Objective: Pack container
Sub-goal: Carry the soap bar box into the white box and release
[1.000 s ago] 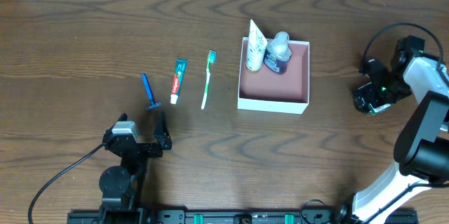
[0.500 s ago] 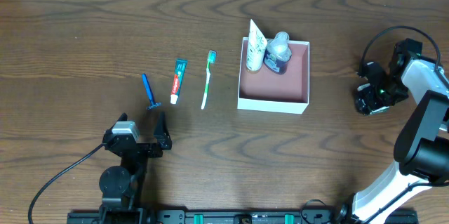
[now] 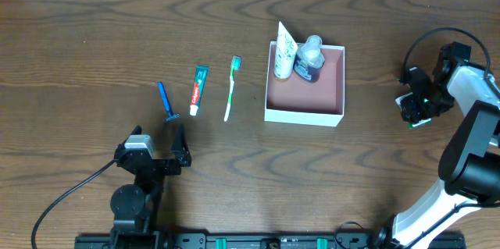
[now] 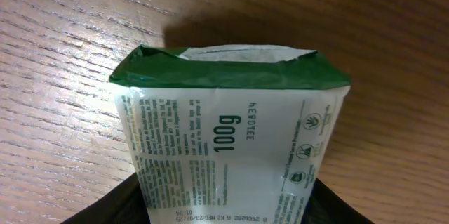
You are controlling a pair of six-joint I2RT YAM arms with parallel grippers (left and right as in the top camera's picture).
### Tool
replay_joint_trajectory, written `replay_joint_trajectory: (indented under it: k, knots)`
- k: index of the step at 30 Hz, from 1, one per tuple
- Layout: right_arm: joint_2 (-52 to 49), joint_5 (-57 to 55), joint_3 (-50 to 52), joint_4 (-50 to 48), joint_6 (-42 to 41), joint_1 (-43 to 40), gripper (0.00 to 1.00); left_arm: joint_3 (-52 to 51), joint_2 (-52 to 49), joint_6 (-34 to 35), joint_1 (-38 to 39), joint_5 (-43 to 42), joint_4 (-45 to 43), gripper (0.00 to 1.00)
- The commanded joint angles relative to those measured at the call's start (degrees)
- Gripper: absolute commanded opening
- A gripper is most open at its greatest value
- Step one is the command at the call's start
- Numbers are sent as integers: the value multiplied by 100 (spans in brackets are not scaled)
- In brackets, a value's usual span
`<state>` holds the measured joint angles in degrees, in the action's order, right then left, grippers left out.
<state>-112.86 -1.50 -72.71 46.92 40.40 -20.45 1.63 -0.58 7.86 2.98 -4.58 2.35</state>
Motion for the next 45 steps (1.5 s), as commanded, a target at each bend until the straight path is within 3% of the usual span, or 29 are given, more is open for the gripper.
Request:
replay_joint_trajectory:
  k: [1, 8, 16, 20, 33, 45]
  knots:
    - [-39, 2, -212, 72, -225, -9, 54, -140, 35, -24, -35, -96, 118, 98]
    - [-7, 157, -1156, 835, -420, 280, 47, -140, 35, -24, -35, -96, 118, 98]
    - [9, 1357, -2570, 1856, -765, 997, 44, -140, 35, -26, -35, -96, 118, 98]
    - [9, 1550, -2949, 2131, -1075, 1493, 47, -140, 35, -24, -35, -96, 118, 98]
    - [9, 1545, -3025, 2118, -1104, 2879, 55, -140, 35, -24, -35, -96, 120, 98]
    - [2, 1545, -2896, 2133, -1099, 3209, 58, -140, 35, -24, -35, -96, 120, 98]
